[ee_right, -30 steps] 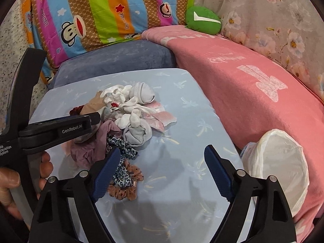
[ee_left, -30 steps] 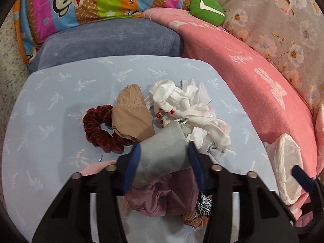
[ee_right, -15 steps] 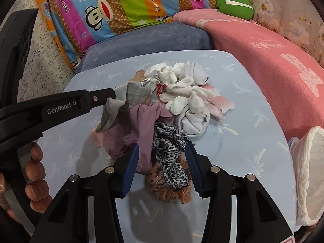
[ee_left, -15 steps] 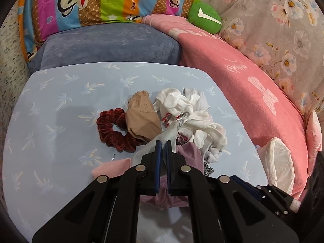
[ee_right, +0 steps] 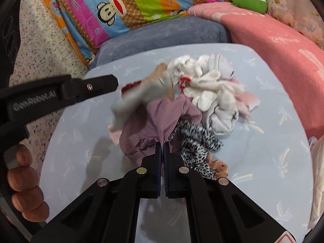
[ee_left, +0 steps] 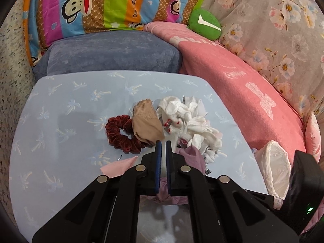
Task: Collect trash
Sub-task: 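Reach the right tool into the pile and grasp the purple cloth, then grasp the leopard-print scrunchie with the left tool while the right tool lifts the purple cloth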
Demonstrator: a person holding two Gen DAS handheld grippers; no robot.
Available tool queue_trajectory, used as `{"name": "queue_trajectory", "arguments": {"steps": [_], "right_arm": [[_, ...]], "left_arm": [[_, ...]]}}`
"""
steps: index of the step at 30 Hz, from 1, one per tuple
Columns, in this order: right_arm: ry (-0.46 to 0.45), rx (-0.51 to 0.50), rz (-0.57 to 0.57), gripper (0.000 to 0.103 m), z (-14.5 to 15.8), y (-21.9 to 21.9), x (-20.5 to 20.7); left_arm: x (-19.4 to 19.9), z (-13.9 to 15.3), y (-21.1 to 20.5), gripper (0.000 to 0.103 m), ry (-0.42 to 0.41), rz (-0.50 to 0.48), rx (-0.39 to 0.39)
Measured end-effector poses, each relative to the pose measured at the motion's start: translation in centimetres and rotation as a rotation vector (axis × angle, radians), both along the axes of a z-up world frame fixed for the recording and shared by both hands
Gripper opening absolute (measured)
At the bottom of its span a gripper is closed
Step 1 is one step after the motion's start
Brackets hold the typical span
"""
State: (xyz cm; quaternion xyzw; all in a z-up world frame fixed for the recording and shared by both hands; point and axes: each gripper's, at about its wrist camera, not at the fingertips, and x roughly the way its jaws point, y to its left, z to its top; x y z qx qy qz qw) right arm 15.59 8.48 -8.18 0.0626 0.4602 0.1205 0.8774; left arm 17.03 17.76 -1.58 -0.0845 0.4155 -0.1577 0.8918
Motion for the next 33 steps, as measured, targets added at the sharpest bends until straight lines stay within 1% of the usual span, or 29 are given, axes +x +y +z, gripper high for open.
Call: {"name": "queue_trajectory", "arguments": {"steps": [3, 7, 9, 12, 14, 15, 16, 17, 18, 20, 24, 27, 33], "right_arm": [[-0.045, 0.021, -0.014, 0.003, 2.2, -0.9, -0.6], [-0.104, 0.037, -0.037, 0.003, 5.0, -2.4, -1.5], [-0.129, 0.046, -0.055, 0.003, 6.3, -3.4, -2.1], [-0.146, 0.058, -0.079, 0.003, 7.7, -4.7, -2.7], [-0.156, 0.062, -0.097, 0.003, 8.1, -5.6, -3.0], [-0.159, 0.068, -0.106, 0.003, 8.4, -6.1, -3.1], [-0.163, 0.072, -0.116, 0.003, 8.5, -6.6, -3.2], [-0.167, 0.077, -0.129, 0.003, 8.7, -7.2, -3.4], [-0.172, 0.082, -0.139, 0.003, 8.9, -7.6, -3.5], [-0.182, 0.085, -0.156, 0.003, 9.3, -8.6, -3.6], [-0.203, 0.098, -0.191, 0.003, 9.9, -10.0, -3.6], [-0.223, 0.098, -0.219, 0.003, 10.5, -10.9, -3.5], [-0.266, 0.098, -0.289, 0.003, 11.7, -13.5, -4.0]], "left_arm": [[-0.4, 1.4, -0.4, 0.004, -0.030, -0.006, -0.002], [-0.8, 2.5, -1.2, 0.004, -0.051, -0.013, 0.007], [-1.0, 2.5, -1.4, 0.004, -0.053, -0.016, 0.011], [-1.2, 2.1, -1.7, 0.005, -0.027, -0.020, 0.016], [-1.3, 1.4, -1.8, 0.015, 0.001, -0.023, 0.019], [-1.3, 0.8, -1.8, 0.028, 0.010, -0.017, 0.028], [-1.5, 0.5, -1.9, 0.045, 0.010, -0.011, 0.038], [-1.6, 0.0, -1.9, 0.051, 0.010, -0.003, 0.052], [-1.9, -0.3, -2.0, 0.055, 0.007, -0.004, 0.058], [-2.3, -1.0, -2.2, 0.055, 0.016, -0.023, 0.064], [-2.7, -3.0, -3.0, 0.055, 0.061, -0.052, 0.084], [-3.2, -3.3, -3.9, 0.055, 0.066, -0.083, 0.075], [-4.1, -3.3, -7.5, 0.055, 0.058, -0.164, 0.071]]}}
